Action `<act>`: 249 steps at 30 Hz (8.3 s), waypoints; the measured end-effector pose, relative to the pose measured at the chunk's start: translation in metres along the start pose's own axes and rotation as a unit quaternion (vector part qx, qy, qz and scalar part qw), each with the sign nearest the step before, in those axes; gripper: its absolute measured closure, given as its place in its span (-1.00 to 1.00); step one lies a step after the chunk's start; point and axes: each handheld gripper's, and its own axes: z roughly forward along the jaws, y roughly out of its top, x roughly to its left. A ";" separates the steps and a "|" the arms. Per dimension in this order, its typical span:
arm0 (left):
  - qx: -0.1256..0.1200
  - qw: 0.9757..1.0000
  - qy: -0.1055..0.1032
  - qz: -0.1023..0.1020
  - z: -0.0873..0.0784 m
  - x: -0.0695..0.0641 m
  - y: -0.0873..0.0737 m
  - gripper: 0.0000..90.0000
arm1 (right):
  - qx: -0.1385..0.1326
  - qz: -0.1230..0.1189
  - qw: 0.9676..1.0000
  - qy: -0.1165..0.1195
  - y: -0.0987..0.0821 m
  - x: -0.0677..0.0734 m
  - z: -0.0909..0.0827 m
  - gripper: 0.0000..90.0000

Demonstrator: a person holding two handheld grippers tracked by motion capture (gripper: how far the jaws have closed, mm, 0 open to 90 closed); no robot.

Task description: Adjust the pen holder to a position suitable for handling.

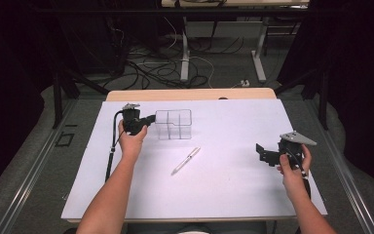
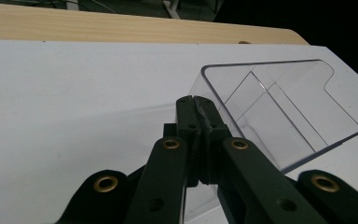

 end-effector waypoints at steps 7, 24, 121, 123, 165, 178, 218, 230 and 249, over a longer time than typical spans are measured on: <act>0.003 1.000 -0.011 0.006 0.011 -0.016 0.002 1.00 | 0.001 -0.001 1.000 -0.002 0.000 0.000 -0.001 -1.00; 0.002 1.000 -0.024 0.012 0.025 -0.035 -0.002 1.00 | -0.001 -0.003 1.000 0.001 0.000 0.000 0.000 -1.00; 0.067 0.993 -0.051 0.080 -0.032 -0.080 -0.016 -0.32 | -0.002 -0.010 1.000 0.005 0.001 0.004 -0.002 -1.00; 0.079 0.991 -0.049 0.095 -0.031 -0.082 -0.016 -0.36 | -0.001 -0.013 1.000 0.008 0.001 0.003 -0.002 -1.00; 0.233 0.959 -0.048 0.156 0.004 -0.113 -0.047 -0.09 | 0.006 -0.025 1.000 0.014 0.000 0.006 0.001 -1.00; 0.267 0.948 -0.062 0.163 0.006 -0.117 -0.053 0.25 | 0.007 -0.025 1.000 0.015 0.000 0.006 0.001 -1.00; 0.314 0.933 -0.038 0.172 0.014 -0.122 -0.067 0.74 | 0.013 -0.027 0.999 0.014 -0.001 0.006 0.002 -1.00; 0.314 0.932 -0.037 0.179 0.015 -0.122 -0.066 0.77 | 0.013 -0.028 0.999 0.014 -0.001 0.006 0.002 -1.00; 0.316 0.933 -0.042 0.167 0.012 -0.124 -0.064 0.77 | 0.018 -0.034 0.999 0.026 -0.001 0.010 0.003 -1.00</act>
